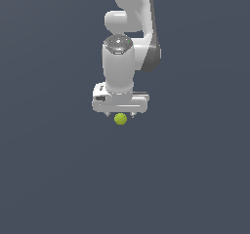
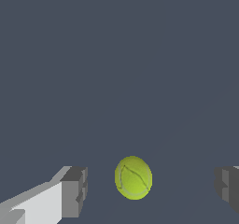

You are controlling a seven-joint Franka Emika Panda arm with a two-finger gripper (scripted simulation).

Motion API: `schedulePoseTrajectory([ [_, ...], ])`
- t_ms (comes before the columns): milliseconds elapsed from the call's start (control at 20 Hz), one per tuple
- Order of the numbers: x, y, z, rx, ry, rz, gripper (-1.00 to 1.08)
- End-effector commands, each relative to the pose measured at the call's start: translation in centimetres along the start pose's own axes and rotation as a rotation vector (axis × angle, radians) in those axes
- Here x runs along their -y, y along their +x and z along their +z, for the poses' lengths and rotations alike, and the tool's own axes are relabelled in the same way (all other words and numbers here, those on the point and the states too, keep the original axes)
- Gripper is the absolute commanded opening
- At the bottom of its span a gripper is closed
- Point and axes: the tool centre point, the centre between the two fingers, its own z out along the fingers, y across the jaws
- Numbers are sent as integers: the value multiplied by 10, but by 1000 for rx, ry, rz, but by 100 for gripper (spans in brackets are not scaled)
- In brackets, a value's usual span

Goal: Pick up the object and move it to a goal position.

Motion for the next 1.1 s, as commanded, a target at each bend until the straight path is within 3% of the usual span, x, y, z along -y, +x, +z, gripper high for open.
schedulePoseTrajectory([
  [0, 0, 0, 0, 0, 0, 0, 100],
  [450, -14, -3, -5, 9, 1, -5, 100],
  [1050, -12, -11, 8, 11, 4, 64, 100],
])
